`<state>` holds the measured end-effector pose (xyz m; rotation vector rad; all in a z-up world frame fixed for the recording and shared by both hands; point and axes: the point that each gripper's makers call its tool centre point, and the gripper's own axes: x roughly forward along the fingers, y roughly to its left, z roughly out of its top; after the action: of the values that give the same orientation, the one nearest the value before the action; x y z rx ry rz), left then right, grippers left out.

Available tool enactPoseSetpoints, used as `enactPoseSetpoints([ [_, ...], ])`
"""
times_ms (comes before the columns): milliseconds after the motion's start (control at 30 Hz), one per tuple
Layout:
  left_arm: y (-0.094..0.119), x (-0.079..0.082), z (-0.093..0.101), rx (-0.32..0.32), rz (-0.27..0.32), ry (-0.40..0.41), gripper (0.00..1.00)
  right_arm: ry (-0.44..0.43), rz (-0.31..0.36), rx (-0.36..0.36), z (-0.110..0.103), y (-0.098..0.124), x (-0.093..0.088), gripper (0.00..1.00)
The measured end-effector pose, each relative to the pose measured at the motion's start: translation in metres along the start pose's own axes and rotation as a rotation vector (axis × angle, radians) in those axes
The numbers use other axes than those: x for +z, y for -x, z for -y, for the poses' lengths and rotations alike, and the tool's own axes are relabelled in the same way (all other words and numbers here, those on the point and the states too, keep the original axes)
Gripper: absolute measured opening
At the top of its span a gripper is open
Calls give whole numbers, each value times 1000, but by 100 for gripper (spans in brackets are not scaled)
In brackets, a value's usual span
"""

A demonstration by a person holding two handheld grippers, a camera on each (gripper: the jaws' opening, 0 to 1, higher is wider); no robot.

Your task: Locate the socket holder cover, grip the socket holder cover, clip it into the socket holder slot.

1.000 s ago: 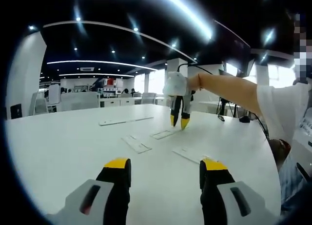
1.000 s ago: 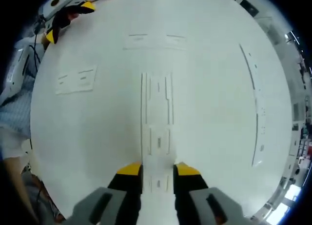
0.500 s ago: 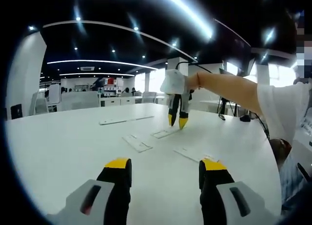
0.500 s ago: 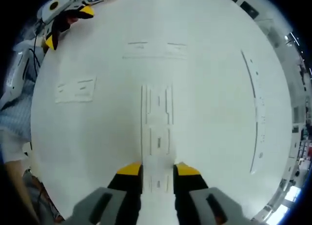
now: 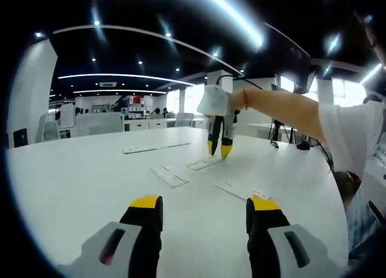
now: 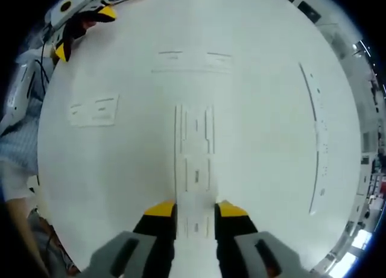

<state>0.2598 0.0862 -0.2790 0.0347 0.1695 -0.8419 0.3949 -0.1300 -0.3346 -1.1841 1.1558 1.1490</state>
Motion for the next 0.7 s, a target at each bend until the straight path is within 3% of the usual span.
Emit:
enactPoseSetpoints([
  [133, 0, -1, 0, 1, -1, -1, 56, -11, 23, -12, 0, -1, 0, 28],
  [267, 0, 0, -1, 3, 1, -2, 56, -26, 55, -16, -1, -1, 1, 40],
  [400, -1, -1, -3, 10, -1, -2, 56, -47, 96, -56, 2, 4, 0, 40],
  [500, -1, -1, -5, 15, -2, -1, 56, -66, 207, -97, 5, 15, 7, 39],
  [567, -1, -1, -5, 18, -2, 0, 56, -77, 326, -125, 5, 24, 16, 37],
  [600, 0, 0, -5, 17, -2, 0, 56, -107, 429, -141, 5, 32, 23, 36],
  [700, -1, 2, -3, 11, 6, -2, 56, -151, 539, -200, 6, 43, 21, 36],
])
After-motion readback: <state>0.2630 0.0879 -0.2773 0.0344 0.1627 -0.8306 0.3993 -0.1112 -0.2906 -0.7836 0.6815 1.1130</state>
